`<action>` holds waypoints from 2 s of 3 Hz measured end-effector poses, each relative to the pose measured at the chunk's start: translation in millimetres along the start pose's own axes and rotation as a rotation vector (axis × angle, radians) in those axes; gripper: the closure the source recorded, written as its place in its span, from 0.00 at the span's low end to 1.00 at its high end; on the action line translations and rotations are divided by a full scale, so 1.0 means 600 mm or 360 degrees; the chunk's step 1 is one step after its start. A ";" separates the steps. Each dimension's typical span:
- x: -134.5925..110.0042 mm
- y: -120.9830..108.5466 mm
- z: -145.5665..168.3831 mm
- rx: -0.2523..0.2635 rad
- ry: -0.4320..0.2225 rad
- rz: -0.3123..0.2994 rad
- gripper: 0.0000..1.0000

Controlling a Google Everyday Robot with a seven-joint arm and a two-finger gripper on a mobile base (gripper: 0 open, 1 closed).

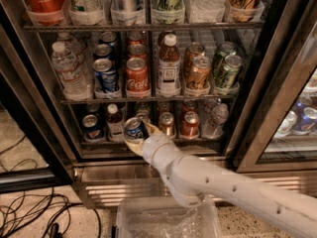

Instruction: Pick pepsi can from bottom shelf of fridge

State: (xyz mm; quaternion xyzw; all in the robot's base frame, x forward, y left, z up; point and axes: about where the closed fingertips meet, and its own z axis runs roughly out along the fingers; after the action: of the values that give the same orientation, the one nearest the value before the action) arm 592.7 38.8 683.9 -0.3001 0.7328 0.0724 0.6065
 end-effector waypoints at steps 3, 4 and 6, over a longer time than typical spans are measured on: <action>-0.010 -0.073 -0.046 -0.0346 0.0057 0.0048 1.00; -0.009 -0.081 -0.055 -0.0500 0.0065 0.0021 1.00; -0.020 0.000 -0.131 -0.0964 0.0036 -0.0057 1.00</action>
Offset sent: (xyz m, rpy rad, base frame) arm -0.0313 -0.0237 0.0378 0.0975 0.1195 0.3547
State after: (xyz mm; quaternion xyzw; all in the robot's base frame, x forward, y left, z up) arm 527.3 6.2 714.7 -0.4809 0.6792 0.2736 0.4823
